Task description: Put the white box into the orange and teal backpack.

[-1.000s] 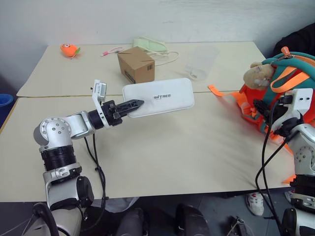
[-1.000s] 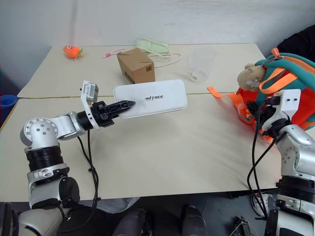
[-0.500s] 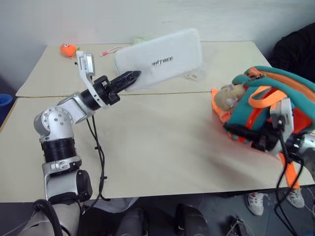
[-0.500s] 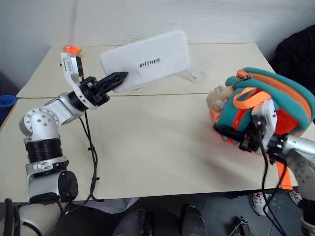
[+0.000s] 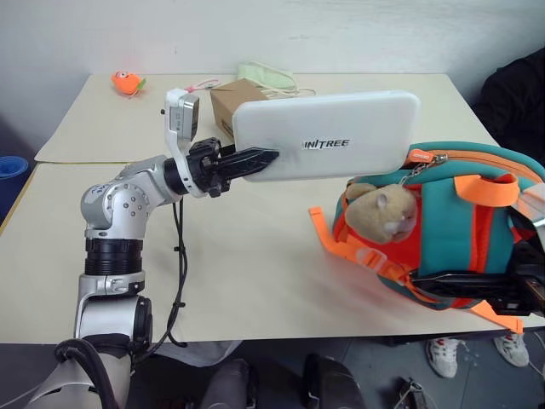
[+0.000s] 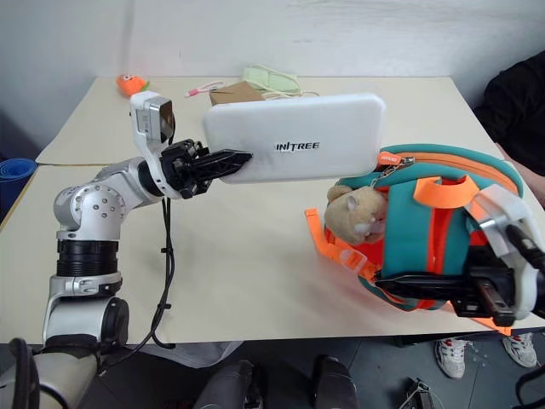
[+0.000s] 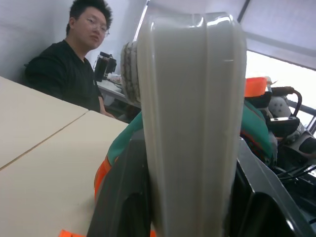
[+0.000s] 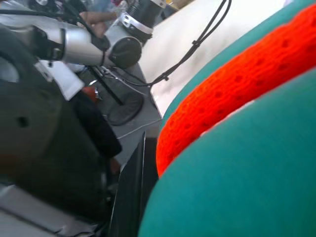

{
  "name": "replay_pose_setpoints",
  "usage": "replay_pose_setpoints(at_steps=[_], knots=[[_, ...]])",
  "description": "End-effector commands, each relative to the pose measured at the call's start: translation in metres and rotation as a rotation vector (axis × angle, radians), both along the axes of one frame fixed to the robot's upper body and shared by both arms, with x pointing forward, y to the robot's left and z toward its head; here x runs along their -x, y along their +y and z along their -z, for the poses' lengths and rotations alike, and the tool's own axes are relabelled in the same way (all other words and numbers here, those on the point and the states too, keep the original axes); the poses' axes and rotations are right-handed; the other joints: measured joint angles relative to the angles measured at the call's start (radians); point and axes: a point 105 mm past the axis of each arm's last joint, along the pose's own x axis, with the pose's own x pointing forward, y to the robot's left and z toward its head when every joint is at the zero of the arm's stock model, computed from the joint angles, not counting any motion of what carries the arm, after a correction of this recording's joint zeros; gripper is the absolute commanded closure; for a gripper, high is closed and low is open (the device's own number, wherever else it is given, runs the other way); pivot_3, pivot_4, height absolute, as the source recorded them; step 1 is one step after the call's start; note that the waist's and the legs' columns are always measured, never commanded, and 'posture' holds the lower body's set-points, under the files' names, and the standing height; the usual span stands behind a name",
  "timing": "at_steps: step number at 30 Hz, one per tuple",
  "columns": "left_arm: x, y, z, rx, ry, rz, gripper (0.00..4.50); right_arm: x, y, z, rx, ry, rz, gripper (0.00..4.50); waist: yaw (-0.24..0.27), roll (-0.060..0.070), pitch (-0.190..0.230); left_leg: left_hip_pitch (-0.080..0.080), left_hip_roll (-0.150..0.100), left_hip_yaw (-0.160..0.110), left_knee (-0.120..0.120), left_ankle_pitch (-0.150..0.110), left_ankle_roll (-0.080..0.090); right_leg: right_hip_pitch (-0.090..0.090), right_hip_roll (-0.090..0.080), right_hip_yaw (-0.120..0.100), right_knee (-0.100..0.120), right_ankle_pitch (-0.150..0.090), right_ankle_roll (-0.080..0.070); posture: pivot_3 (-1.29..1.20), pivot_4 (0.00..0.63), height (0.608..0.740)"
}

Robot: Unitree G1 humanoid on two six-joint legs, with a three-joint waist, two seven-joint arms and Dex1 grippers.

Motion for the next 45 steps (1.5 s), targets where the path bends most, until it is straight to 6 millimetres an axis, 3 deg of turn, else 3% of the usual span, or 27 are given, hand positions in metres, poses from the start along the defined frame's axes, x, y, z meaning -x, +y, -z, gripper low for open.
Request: replay_pose_setpoints(at_steps=[1, 7, 14, 19, 23, 28, 31, 32, 33, 38, 42, 45], knots=[[0.003, -0.004, -0.007, -0.028, -0.100, 0.006, 3.16, 0.011, 0.000, -0.013, -0.003, -0.025, -0.051, 4.48, 0.000, 0.000, 0.000, 0.000, 0.000, 0.000, 0.000, 0.000, 0.000, 0.000, 0.000, 0.000, 0.000, 0.000, 0.000, 0.00, 0.150, 0.740], [-0.002, -0.007, 0.001, -0.129, -0.190, 0.014, 3.16, 0.013, -0.003, -0.017, -0.002, -0.022, -0.057, 4.48, 0.002, 0.000, 0.000, 0.000, -0.001, 0.000, 0.000, 0.000, 0.000, 0.000, 0.000, -0.002, 0.000, 0.000, 0.000, 0.00, 0.150, 0.740], [-0.003, -0.020, 0.009, -0.304, -0.373, 0.118, 3.16, 0.002, -0.006, -0.022, 0.005, -0.045, -0.040, 4.48, 0.002, 0.000, 0.000, 0.000, -0.001, 0.000, 0.000, 0.000, 0.001, 0.000, -0.001, -0.003, -0.002, 0.000, 0.000, 0.00, 0.150, 0.740], [-0.006, -0.060, 0.012, -0.367, -0.524, 0.171, 3.16, -0.013, -0.001, -0.016, 0.004, -0.068, -0.023, 4.48, 0.004, 0.000, 0.000, -0.001, -0.001, -0.001, 0.000, 0.000, 0.001, 0.000, -0.002, -0.003, -0.003, 0.000, 0.000, 0.00, 0.150, 0.740], [-0.002, -0.120, 0.022, -0.379, -0.530, 0.190, 3.16, -0.025, 0.008, -0.008, 0.002, -0.116, -0.010, 4.48, 0.006, -0.001, 0.001, -0.002, -0.001, -0.001, 0.000, 0.000, 0.001, 0.000, -0.001, -0.005, -0.003, 0.001, 0.000, 0.00, 0.150, 0.740], [-0.006, -0.174, 0.032, -0.375, -0.491, 0.070, 3.16, -0.032, 0.015, -0.002, -0.009, -0.129, 0.009, 4.48, 0.016, -0.002, 0.001, -0.003, -0.002, -0.001, 0.001, 0.000, 0.003, 0.000, -0.001, -0.007, -0.004, 0.002, 0.002, 0.00, 0.150, 0.740], [0.002, -0.190, 0.032, -0.330, -0.430, 0.073, 2.25, -0.034, 0.016, -0.003, -0.030, -0.133, 0.029, 4.50, 0.012, -0.002, 0.001, -0.003, -0.001, 0.000, 0.001, 0.000, 0.003, 0.000, -0.001, -0.007, -0.004, 0.002, 0.002, 0.00, 0.150, 0.740], [0.004, -0.191, 0.032, -0.322, -0.428, 0.078, 2.00, -0.034, 0.016, -0.003, -0.035, -0.133, 0.033, 4.50, 0.011, -0.002, 0.001, -0.002, -0.001, 0.000, 0.001, 0.000, 0.003, 0.000, -0.001, -0.007, -0.004, 0.002, 0.002, 0.00, 0.150, 0.740], [0.003, -0.179, 0.031, -0.314, -0.419, 0.070, 1.75, -0.034, 0.015, -0.002, -0.040, -0.130, 0.051, 4.50, 0.009, -0.002, 0.001, -0.002, -0.001, 0.000, 0.001, 0.000, 0.003, 0.000, -0.001, -0.007, -0.004, 0.002, 0.002, 0.00, 0.150, 0.740], [0.002, -0.105, 0.027, -0.306, -0.370, 0.072, 0.31, -0.029, 0.011, 0.001, -0.065, -0.118, 0.095, 4.50, -0.011, -0.001, 0.001, -0.001, 0.004, 0.000, 0.001, 0.000, 0.000, 0.000, 0.000, -0.005, -0.003, 0.003, -0.001, 0.00, 0.150, 0.740], [0.021, -0.061, 0.009, -0.262, -0.279, 0.166, 0.31, -0.025, 0.011, 0.006, -0.073, -0.104, 0.118, 4.50, -0.005, -0.001, 0.001, 0.000, 0.005, 0.000, 0.002, 0.001, -0.001, 0.000, 0.002, -0.006, 0.000, 0.002, -0.003, 0.00, 0.150, 0.740], [0.039, -0.063, -0.007, -0.223, -0.265, 0.230, 0.31, -0.024, 0.012, 0.008, -0.077, -0.099, 0.130, 4.50, 0.004, -0.001, 0.001, -0.001, 0.002, -0.003, 0.003, 0.001, 0.001, 0.001, 0.001, -0.004, -0.001, 0.002, -0.003, 0.00, 0.150, 0.740]])
